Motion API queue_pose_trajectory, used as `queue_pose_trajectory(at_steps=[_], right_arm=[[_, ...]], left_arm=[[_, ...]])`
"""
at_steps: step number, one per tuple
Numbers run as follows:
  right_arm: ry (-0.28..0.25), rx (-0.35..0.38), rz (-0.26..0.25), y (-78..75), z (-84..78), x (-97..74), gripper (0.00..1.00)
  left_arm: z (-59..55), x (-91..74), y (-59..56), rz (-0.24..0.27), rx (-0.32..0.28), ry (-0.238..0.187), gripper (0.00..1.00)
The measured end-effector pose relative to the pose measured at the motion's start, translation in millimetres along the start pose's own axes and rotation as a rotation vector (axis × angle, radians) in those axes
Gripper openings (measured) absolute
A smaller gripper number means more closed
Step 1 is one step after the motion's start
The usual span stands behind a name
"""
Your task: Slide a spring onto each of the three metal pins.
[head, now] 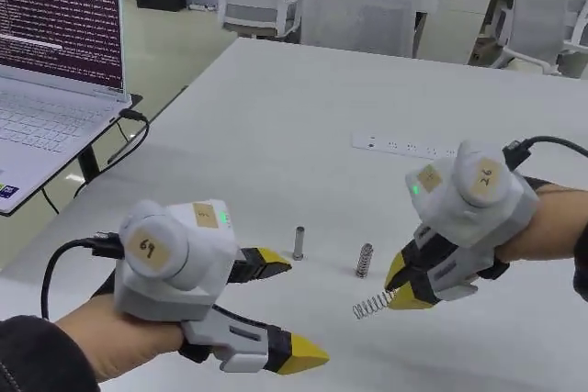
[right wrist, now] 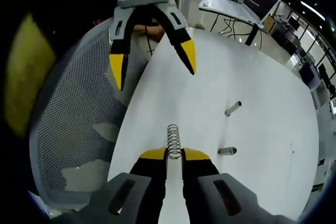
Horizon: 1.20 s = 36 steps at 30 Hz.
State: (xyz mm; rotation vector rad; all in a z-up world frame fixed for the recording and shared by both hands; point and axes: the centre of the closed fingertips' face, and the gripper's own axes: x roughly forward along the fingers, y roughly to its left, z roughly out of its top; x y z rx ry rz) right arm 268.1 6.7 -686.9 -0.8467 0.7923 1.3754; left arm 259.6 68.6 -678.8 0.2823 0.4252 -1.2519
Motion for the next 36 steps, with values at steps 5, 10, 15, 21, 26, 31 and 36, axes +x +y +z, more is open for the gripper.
queue_pose_trajectory(at_steps=[5,10,15,21,26,31,36], right_arm=[[-0.026,-0.041,-0.006,5.8,25.2,-4.0,0.08],[-0.05,-0.08,0.001,12.1,51.0,-3.3,0.08],[-0.042,-0.096,0.002,13.3,60.9,-1.8,0.08],[-0.026,-0.11,0.0,13.6,67.3,1.3,0.08],[-0.019,-0.111,0.002,13.6,68.1,2.7,0.08],[-0.009,-0.106,0.005,13.2,67.4,4.3,0.08],[-0.003,-0.106,0.005,13.0,67.4,5.1,0.08]], left_arm=[[3.5,-1.0,-1.5,-0.005,0.02,-0.008,0.54],[7.1,-0.3,-5.1,-0.016,0.054,-0.008,0.45],[9.7,0.4,-3.3,-0.002,0.09,-0.004,0.33],[9.9,3.9,-0.9,0.013,0.136,0.016,0.2],[6.2,4.2,1.1,0.023,0.158,0.038,0.13],[2.9,4.8,2.9,0.03,0.175,0.056,0.07],[1.0,6.0,3.1,0.033,0.186,0.068,0.03]])
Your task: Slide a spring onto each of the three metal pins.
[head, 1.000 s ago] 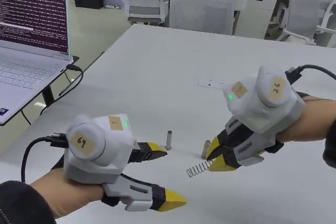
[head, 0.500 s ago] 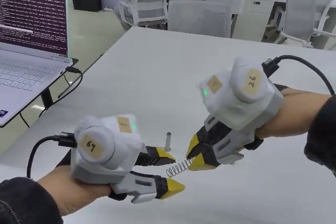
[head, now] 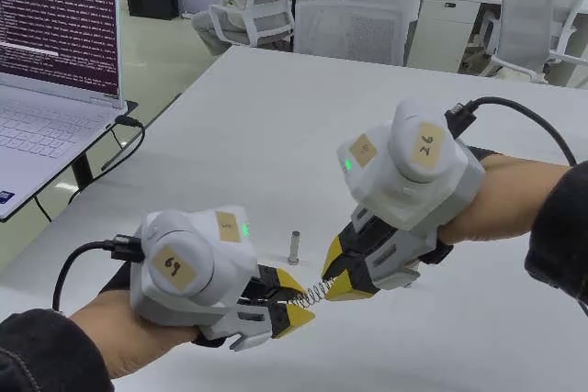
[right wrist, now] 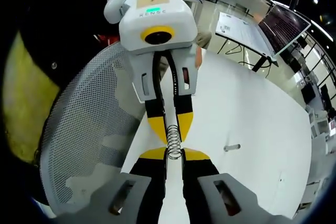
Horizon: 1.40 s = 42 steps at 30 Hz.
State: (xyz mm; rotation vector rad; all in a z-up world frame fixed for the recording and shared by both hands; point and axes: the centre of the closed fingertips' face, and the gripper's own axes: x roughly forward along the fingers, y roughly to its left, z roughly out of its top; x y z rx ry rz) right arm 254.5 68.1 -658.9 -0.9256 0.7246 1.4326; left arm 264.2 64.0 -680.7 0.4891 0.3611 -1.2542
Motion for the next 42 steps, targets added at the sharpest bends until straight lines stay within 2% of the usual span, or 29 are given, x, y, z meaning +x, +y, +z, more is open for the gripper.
queue_pose_trajectory(at_steps=[7,9,14,16,17,19,21,23,24,31,42], right_arm=[[-0.013,0.003,-0.007,-0.1,3.4,-1.1,0.08],[-0.021,0.011,-0.005,0.4,4.1,-1.7,0.08],[-0.053,0.022,-0.012,-0.4,4.9,-4.2,0.08],[-0.074,0.033,-0.019,-2.0,4.8,-5.0,0.12],[-0.094,0.042,-0.019,-2.2,5.5,-5.8,0.14],[-0.167,0.081,-0.005,0.0,9.9,-7.4,0.16],[-0.211,0.099,-0.001,0.4,11.0,-9.1,0.17],[-0.26,0.143,0.034,5.1,13.3,-10.8,0.16],[-0.284,0.149,0.026,2.9,14.4,-12.0,0.16],[-0.308,0.171,0.05,3.7,16.5,-10.8,0.15],[-0.291,0.16,0.071,8.8,17.3,-2.9,0.13]], left_arm=[[-1.3,1.2,0.3,0.0,-0.002,0.006,0.03],[-1.0,0.6,-0.3,-0.005,-0.017,0.002,0.02],[0.6,-1.5,0.2,-0.009,-0.034,-0.012,0.02],[1.6,-2.0,-0.1,-0.011,-0.036,-0.018,0.02],[3.0,-2.5,-0.5,-0.014,-0.038,-0.026,0.02],[4.9,-3.9,-0.7,-0.013,-0.04,-0.036,0.02],[6.4,-5.1,-1.3,-0.019,-0.044,-0.044,0.02],[8.1,-5.8,-1.4,-0.022,-0.052,-0.058,0.02],[8.1,-5.8,-2.0,-0.026,-0.053,-0.056,0.02],[14.5,-6.2,-6.1,-0.041,-0.045,-0.077,0.02],[20.1,-7.4,-7.5,-0.046,-0.045,-0.084,0.02]])
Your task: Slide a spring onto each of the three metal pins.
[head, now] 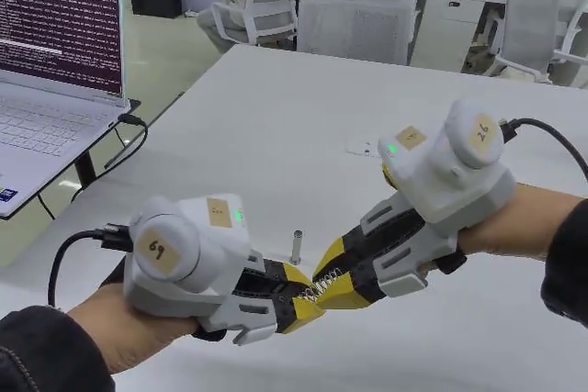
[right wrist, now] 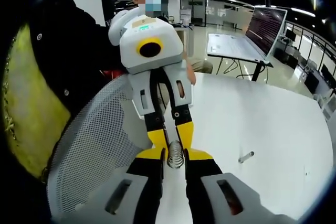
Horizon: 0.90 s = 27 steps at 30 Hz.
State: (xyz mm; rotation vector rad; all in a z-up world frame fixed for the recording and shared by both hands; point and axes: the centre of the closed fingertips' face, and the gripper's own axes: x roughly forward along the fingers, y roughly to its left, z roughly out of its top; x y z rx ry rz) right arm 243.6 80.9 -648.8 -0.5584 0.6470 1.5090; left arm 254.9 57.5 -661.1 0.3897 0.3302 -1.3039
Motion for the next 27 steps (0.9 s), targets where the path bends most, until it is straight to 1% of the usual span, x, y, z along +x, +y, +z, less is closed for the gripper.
queue_pose_trajectory(at_steps=[2,9,15,25,27], right_arm=[[0.004,-0.002,0.0,0.3,-0.8,0.5,0.12],[0.002,0.003,0.003,1.0,-0.5,1.0,0.09],[0.0,0.013,0.007,1.1,0.8,0.7,0.09],[0.038,0.014,0.011,0.4,-0.5,0.4,0.08],[0.039,0.013,0.007,-1.5,1.4,-0.5,0.08]], left_arm=[[1.6,-0.4,-0.2,-0.001,-0.006,-0.006,0.02],[1.4,-0.7,-2.0,-0.007,-0.002,-0.003,0.02],[2.5,-1.4,-2.6,-0.009,-0.003,-0.012,0.02],[1.5,0.8,-1.6,-0.007,-0.009,-0.021,0.03],[-1.2,1.5,-1.0,-0.007,-0.02,-0.01,0.07]])
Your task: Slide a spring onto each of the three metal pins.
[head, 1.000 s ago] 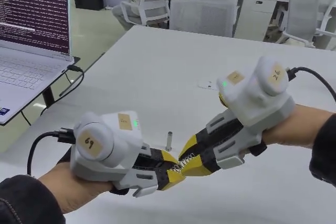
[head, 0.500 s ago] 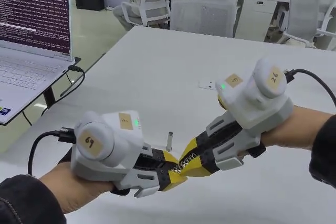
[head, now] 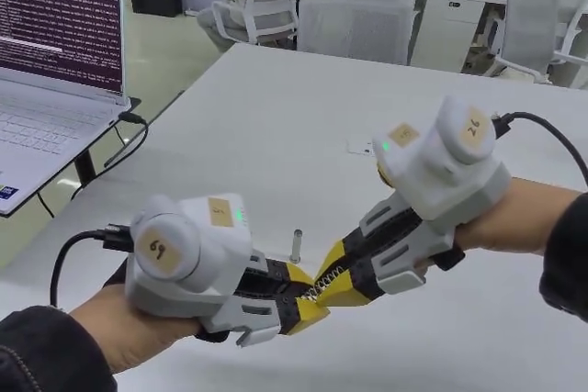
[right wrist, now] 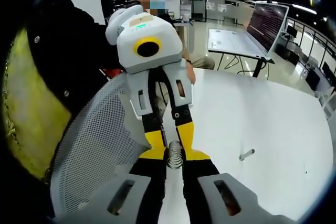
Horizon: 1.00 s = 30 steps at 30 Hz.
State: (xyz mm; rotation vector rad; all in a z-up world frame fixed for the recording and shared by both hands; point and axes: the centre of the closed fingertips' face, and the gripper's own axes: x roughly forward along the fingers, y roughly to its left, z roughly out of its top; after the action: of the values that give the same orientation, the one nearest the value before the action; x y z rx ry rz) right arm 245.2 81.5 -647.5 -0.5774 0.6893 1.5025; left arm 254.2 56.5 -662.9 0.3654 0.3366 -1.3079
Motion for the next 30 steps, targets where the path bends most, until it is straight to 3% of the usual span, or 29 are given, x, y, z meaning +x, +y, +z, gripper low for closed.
queue_pose_trajectory(at_steps=[19,23,30], right_arm=[[0.041,-0.007,-0.037,-10.0,-7.3,-6.6,0.08],[0.044,-0.005,-0.038,-10.6,-7.9,-7.4,0.08],[0.055,-0.007,-0.042,-13.0,-9.4,-8.9,0.08]], left_arm=[[-13.1,-10.8,12.7,0.062,-0.118,0.0,0.56],[-13.3,-13.7,16.0,0.077,-0.154,-0.014,0.7],[-17.7,-19.2,25.7,0.133,-0.194,-0.027,0.89]])
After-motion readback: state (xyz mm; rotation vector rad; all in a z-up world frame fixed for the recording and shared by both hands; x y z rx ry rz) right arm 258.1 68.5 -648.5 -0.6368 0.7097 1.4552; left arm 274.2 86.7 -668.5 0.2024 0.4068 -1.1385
